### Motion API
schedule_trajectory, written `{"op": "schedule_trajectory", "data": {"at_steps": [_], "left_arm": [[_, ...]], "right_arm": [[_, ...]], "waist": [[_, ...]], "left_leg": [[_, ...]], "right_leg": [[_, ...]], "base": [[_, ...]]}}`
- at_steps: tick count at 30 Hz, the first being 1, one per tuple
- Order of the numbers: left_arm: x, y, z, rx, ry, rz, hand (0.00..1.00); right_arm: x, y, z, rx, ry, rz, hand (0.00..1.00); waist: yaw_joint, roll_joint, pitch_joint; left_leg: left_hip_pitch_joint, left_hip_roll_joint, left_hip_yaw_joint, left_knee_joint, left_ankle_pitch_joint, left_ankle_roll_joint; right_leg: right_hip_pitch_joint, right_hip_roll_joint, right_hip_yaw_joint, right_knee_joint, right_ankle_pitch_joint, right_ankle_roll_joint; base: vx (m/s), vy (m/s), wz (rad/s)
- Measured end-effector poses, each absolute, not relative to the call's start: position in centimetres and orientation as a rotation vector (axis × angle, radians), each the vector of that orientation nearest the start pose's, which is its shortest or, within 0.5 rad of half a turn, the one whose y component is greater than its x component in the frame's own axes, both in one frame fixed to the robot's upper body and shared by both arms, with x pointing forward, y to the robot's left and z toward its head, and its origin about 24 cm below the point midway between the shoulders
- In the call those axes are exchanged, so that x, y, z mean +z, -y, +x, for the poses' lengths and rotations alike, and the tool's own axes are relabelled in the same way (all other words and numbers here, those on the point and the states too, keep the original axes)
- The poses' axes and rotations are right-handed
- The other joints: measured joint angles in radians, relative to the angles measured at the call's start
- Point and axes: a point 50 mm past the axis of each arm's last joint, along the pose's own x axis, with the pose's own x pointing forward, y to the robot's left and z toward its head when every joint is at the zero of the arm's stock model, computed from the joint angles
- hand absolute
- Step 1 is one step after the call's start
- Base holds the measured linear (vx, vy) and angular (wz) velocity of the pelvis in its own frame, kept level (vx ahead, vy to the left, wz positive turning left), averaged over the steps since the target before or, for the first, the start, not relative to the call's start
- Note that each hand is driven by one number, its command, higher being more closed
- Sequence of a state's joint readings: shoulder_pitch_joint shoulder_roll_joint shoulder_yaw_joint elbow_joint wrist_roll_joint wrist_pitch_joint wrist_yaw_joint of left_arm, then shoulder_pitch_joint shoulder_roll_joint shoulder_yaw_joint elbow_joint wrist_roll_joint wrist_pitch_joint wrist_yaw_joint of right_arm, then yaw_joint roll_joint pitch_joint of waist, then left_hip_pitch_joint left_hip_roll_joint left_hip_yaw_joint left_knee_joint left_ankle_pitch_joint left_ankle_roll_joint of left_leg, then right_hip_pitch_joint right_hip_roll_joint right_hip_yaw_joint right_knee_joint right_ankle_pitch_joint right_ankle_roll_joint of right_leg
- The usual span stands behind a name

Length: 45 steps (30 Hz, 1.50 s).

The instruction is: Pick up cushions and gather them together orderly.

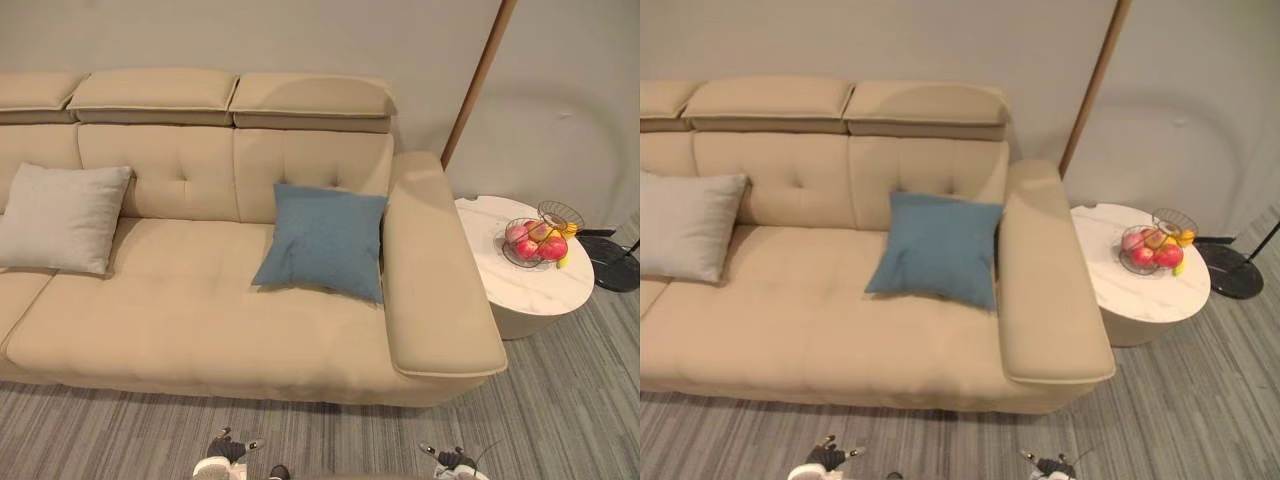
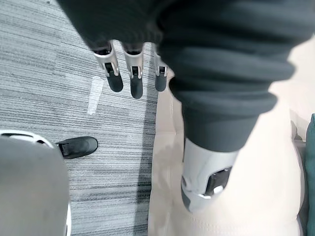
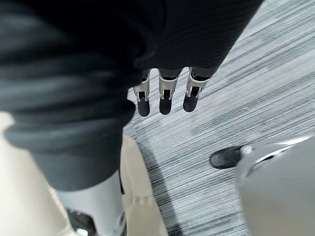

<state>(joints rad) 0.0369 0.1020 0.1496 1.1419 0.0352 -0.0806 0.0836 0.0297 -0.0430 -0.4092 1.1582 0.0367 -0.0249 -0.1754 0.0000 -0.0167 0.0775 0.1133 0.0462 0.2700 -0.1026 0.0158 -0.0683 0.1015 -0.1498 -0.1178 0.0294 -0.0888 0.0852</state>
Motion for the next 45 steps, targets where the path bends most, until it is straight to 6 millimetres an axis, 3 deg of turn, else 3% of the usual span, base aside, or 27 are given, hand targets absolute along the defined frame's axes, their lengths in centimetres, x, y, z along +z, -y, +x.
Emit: {"op": "schedule_trajectory", "data": {"at_steps": [4,5,7,8,10,11,12,17,19,20,21,22,24,25,28,29,31,32,34,36,37,39,41,42,43,44,45], "left_arm": [[-16.1,-21.2,9.6,0.263,-1.091,0.082,0.0],[-16.0,-21.4,9.8,0.267,-1.081,0.081,0.0],[-15.9,-21.5,10.0,0.275,-1.072,0.076,0.0],[-15.8,-21.4,10.4,0.272,-1.065,0.072,0.0],[-15.9,-20.8,10.4,0.272,-1.064,0.048,0.0],[-16.0,-20.5,10.2,0.276,-1.071,0.031,0.0],[-16.0,-20.6,10.2,0.279,-1.07,0.03,0.0],[-15.7,-21.3,10.8,0.292,-1.05,0.041,0.0],[-15.6,-21.1,11.2,0.288,-1.032,0.036,0.0],[-15.6,-20.9,11.3,0.286,-1.028,0.032,0.0],[-15.5,-20.5,11.6,0.282,-1.019,0.02,0.0],[-15.5,-19.8,11.6,0.274,-1.011,0.001,0.0],[-15.8,-19.4,10.8,0.28,-1.03,-0.014,0.0],[-15.9,-19.7,10.3,0.31,-1.041,-0.033,0.0],[-16.1,-19.6,10.1,0.298,-1.06,-0.032,0.0],[-16.1,-19.6,10.1,0.296,-1.061,-0.03,0.0],[-16.1,-19.3,10.7,0.286,-1.067,-0.033,0.0],[-16.0,-18.9,11.2,0.28,-1.052,-0.045,0.0],[-15.9,-18.6,11.3,0.281,-1.043,-0.056,0.0],[-15.8,-18.7,11.4,0.281,-1.029,-0.055,0.0],[-15.8,-18.7,11.5,0.281,-1.026,-0.055,0.0],[-15.6,-18.3,12.0,0.27,-1.0,-0.06,0.0],[-15.5,-18.2,12.2,0.27,-0.989,-0.062,0.0],[-15.4,-18.3,12.3,0.274,-0.975,-0.064,0.0],[-15.4,-18.3,12.3,0.275,-0.974,-0.064,0.0],[-15.4,-18.3,12.3,0.277,-0.975,-0.065,0.0],[-15.5,-18.5,12.2,0.274,-0.984,-0.059,0.0]], "right_arm": [[-16.5,21.6,8.0,-0.586,-1.151,0.13,0.0],[-16.5,21.7,8.1,-0.586,-1.148,0.13,0.0],[-16.4,21.9,8.5,-0.587,-1.137,0.126,0.0],[-16.2,22.4,8.6,-0.593,-1.128,0.115,0.0],[-16.0,23.1,8.8,-0.6,-1.119,0.095,0.0],[-15.7,23.5,9.6,-0.59,-1.1,0.071,0.0],[-15.7,23.6,9.6,-0.585,-1.102,0.062,0.0],[-15.7,21.5,11.3,-0.502,-1.087,0.062,0.0],[-15.7,21.4,11.6,-0.48,-1.082,0.043,0.0],[-15.7,21.3,11.7,-0.474,-1.08,0.042,0.0],[-15.4,21.5,12.1,-0.48,-1.058,0.049,0.0],[-15.0,22.6,12.4,-0.505,-1.025,0.027,0.0],[-15.0,23.1,11.9,-0.513,-1.028,0.015,0.0],[-15.2,22.9,11.5,-0.507,-1.039,0.011,0.0],[-15.0,22.7,12.4,-0.497,-1.022,0.016,0.0],[-15.0,22.7,12.4,-0.5,-1.02,0.02,0.0],[-15.0,23.1,12.0,-0.51,-1.03,0.013,0.0],[-15.2,23.3,11.3,-0.52,-1.053,0.012,0.0],[-15.3,23.2,11.2,-0.519,-1.06,0.012,0.0],[-15.2,23.5,11.5,-0.515,-1.057,-0.002,0.0],[-15.2,23.5,11.6,-0.511,-1.055,-0.004,0.0],[-14.8,23.4,12.8,-0.498,-1.026,-0.007,0.0],[-14.7,23.3,13.2,-0.494,-1.016,-0.006,0.0],[-14.5,23.3,13.8,-0.491,-1.003,-0.004,0.0],[-14.5,23.3,13.9,-0.491,-1.002,-0.003,0.0],[-14.5,23.3,13.8,-0.492,-1.003,-0.003,0.0],[-14.6,23.1,13.7,-0.494,-1.008,0.007,0.0]], "waist": [[-0.002,0.002,0.01],[0.003,-0.001,0.015],[0.005,-0.005,0.019],[0.003,-0.001,0.025],[0.01,0.021,0.033],[0.013,0.051,0.03],[0.013,0.051,0.029],[0.016,0.006,0.042],[0.019,0.01,0.047],[0.019,0.014,0.051],[0.017,0.03,0.061],[0.015,0.057,0.076],[0.015,0.061,0.07],[0.017,0.046,0.056],[0.025,0.072,0.048],[0.025,0.071,0.048],[0.015,0.064,0.053],[0.005,0.063,0.057],[0.014,0.071,0.061],[0.021,0.074,0.072],[0.025,0.075,0.072],[0.061,0.075,0.073],[0.071,0.074,0.074],[0.091,0.077,0.076],[0.096,0.077,0.076],[0.109,0.082,0.073],[0.108,0.085,0.07]], "left_leg": [[0.026,0.021,0.079,0.019,-0.023,-0.019],[0.001,0.039,0.1,0.092,-0.062,-0.027],[-0.067,0.059,0.058,0.235,-0.114,-0.021],[-0.111,0.058,-0.036,0.305,-0.13,-0.004],[-0.121,0.072,-0.09,0.334,-0.183,-0.015],[-0.109,0.092,-0.045,0.327,-0.244,-0.038],[-0.107,0.092,-0.019,0.328,-0.245,-0.036],[-0.071,0.083,0.215,0.314,-0.254,-0.029],[-0.057,0.098,0.294,0.313,-0.255,-0.028],[-0.054,0.106,0.337,0.315,-0.256,-0.024],[-0.044,0.12,0.387,0.311,-0.259,-0.022],[-0.003,0.129,0.445,0.288,-0.254,-0.03],[0.03,0.132,0.503,0.279,-0.256,-0.037],[0.05,0.123,0.518,0.277,-0.273,-0.067],[0.044,0.112,0.463,0.24,-0.273,-0.025],[0.043,0.113,0.462,0.248,-0.271,-0.024],[0.022,0.155,0.453,0.385,-0.27,-0.023],[-0.069,0.264,0.38,0.683,-0.276,0.031],[-0.119,0.277,0.286,0.804,-0.309,0.064],[-0.215,0.186,0.075,0.833,-0.361,0.018],[-0.225,0.165,0.054,0.814,-0.364,0.013],[-0.308,0.044,-0.084,0.636,-0.362,0.003],[-0.324,0.014,-0.138,0.546,-0.338,-0.003],[-0.322,-0.003,-0.17,0.393,-0.266,-0.004],[-0.318,0.0,-0.168,0.36,-0.245,-0.001],[-0.296,0.021,-0.142,0.312,-0.151,0.004],[-0.273,0.029,-0.097,0.302,-0.114,0.032]], "right_leg": [[-0.01,0.017,0.07,0.006,0.006,0.005],[-0.036,0.025,0.108,0.023,0.005,0.004],[-0.079,0.032,0.163,0.036,0.006,0.005],[-0.105,0.034,0.209,0.033,0.02,0.006],[-0.134,0.058,0.277,0.011,0.049,0.015],[-0.161,0.084,0.356,-0.014,0.09,0.028],[-0.171,0.085,0.381,-0.019,0.103,0.03],[-0.276,0.113,0.469,-0.036,0.222,0.031],[-0.309,0.139,0.378,-0.031,0.271,-0.007],[-0.323,0.141,0.267,-0.027,0.276,-0.036],[-0.365,0.118,0.062,0.061,0.191,-0.142],[-0.398,0.05,-0.201,0.226,0.095,-0.206],[-0.382,-0.02,-0.385,0.339,0.03,-0.221],[-0.382,0.002,-0.387,0.326,-0.009,-0.176],[-0.43,0.096,-0.286,0.289,-0.017,-0.188],[-0.439,0.1,-0.279,0.302,-0.025,-0.191],[-0.448,0.112,-0.25,0.335,-0.05,-0.199],[-0.405,0.159,-0.198,0.31,-0.057,-0.198],[-0.376,0.193,-0.161,0.292,-0.057,-0.199],[-0.301,0.249,-0.061,0.226,-0.047,-0.186],[-0.289,0.258,-0.038,0.213,-0.043,-0.18],[-0.234,0.294,0.141,0.133,-0.023,-0.15],[-0.221,0.295,0.196,0.103,-0.012,-0.133],[-0.206,0.294,0.264,0.077,0.013,-0.11],[-0.203,0.294,0.278,0.073,0.021,-0.11],[-0.202,0.3,0.321,0.074,0.026,-0.114],[-0.191,0.307,0.37,0.087,0.019,-0.107]], "base": [[-0.05,-0.018,-0.56],[-0.05,-0.033,-0.89],[-0.04,-0.072,-0.94],[-0.03,-0.058,-1.09],[-0.02,0.029,-1.38],[-0.01,0.096,-1.3],[-0.01,0.1,-1.86],[-0.04,0.047,-1.43],[-0.02,-0.006,-1.24],[-0.03,-0.051,-0.95],[-0.06,-0.053,-1.19],[-0.06,-0.044,-0.97],[-0.01,-0.101,-1.02],[0.03,-0.127,-1.09],[0.07,-0.157,-1.4],[0.13,-0.224,-1.2],[0.15,-0.213,-0.65],[0.15,-0.199,-0.62],[0.15,-0.13,-0.83],[0.19,-0.041,-1.29],[0.21,0.01,-1.77],[0.21,0.036,-1.9],[0.19,0.067,-1.61],[0.21,0.102,-1.8],[0.25,0.143,-2.45],[0.23,0.144,-1.84],[0.26,0.157,-1.65]]}}
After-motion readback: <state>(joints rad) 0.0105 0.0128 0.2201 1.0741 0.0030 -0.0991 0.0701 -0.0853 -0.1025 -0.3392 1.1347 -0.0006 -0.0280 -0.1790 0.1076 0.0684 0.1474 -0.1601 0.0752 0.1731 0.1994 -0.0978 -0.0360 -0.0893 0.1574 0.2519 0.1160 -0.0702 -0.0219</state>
